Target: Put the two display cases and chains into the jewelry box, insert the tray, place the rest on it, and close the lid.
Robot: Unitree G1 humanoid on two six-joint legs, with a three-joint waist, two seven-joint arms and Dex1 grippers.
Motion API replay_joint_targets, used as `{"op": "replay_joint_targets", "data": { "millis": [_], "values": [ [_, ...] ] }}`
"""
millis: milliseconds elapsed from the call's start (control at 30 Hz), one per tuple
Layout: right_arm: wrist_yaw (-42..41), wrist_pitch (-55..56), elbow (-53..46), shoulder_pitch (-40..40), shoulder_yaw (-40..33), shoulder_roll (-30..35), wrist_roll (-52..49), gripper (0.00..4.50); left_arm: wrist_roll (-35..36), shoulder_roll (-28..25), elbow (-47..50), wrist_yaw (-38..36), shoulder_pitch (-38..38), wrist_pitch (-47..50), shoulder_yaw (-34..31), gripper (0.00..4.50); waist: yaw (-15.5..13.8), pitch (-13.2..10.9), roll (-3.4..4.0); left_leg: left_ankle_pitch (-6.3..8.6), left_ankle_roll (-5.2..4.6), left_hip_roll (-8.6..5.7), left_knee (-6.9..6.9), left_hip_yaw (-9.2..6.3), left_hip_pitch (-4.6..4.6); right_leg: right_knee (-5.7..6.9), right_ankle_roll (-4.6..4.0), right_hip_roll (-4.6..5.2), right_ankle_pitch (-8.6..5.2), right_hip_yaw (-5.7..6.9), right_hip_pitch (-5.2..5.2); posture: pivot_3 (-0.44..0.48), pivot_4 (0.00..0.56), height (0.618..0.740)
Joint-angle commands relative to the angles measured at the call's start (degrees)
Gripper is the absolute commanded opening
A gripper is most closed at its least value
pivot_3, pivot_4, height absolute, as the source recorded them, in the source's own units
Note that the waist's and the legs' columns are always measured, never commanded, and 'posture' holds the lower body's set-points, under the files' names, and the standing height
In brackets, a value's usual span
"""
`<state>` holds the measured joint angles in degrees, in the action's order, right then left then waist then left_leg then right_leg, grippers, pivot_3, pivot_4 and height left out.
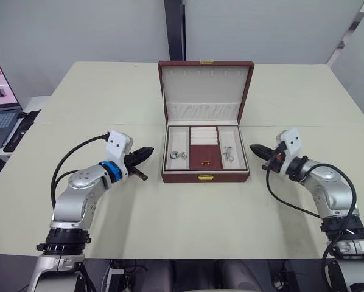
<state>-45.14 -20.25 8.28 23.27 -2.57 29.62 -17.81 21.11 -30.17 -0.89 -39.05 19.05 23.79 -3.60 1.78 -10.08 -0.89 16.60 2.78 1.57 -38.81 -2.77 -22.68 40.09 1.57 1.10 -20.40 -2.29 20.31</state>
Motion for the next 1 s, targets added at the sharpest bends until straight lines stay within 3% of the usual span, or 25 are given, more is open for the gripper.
{"op": "replay_joint_targets", "data": {
  "millis": [33, 433, 1000],
  "values": [
    [-1.5, -1.7, -4.1, 0.0, 1.6, -0.8, -1.2, 0.03, 0.0, 0.5, 0.9, -1.3, 1.4, 0.4, 1.2, 0.01, 0.0, 0.0, 0.00, 0.00, 0.00, 0.00, -0.01, -0.01, -0.01, 0.00, 0.00, 0.00, 0.00, 0.01, 0.00, 0.000, 0.150, 0.740],
    [-5.0, -7.3, -10.3, -1.3, 2.9, -1.3, -4.3, 0.03, 4.0, 0.0, 8.9, -6.9, -3.4, 5.7, 2.6, 0.01, 0.2, 0.0, 0.00, 0.00, 0.00, 0.03, 0.00, -0.01, 0.00, 0.00, 0.00, -0.03, 0.00, -0.01, 0.01, 0.000, 0.150, 0.740],
    [-2.3, -19.3, -30.9, -16.1, 0.2, 1.0, -10.5, 0.03, 8.1, -1.9, 24.6, -6.0, -15.1, 14.2, 0.0, 0.01, 0.0, 0.0, 0.01, 0.01, -0.01, 0.01, 0.04, -0.06, 0.02, -0.08, 0.00, -0.02, 0.00, 0.00, -0.07, 0.000, 0.150, 0.740]
  ]
}}
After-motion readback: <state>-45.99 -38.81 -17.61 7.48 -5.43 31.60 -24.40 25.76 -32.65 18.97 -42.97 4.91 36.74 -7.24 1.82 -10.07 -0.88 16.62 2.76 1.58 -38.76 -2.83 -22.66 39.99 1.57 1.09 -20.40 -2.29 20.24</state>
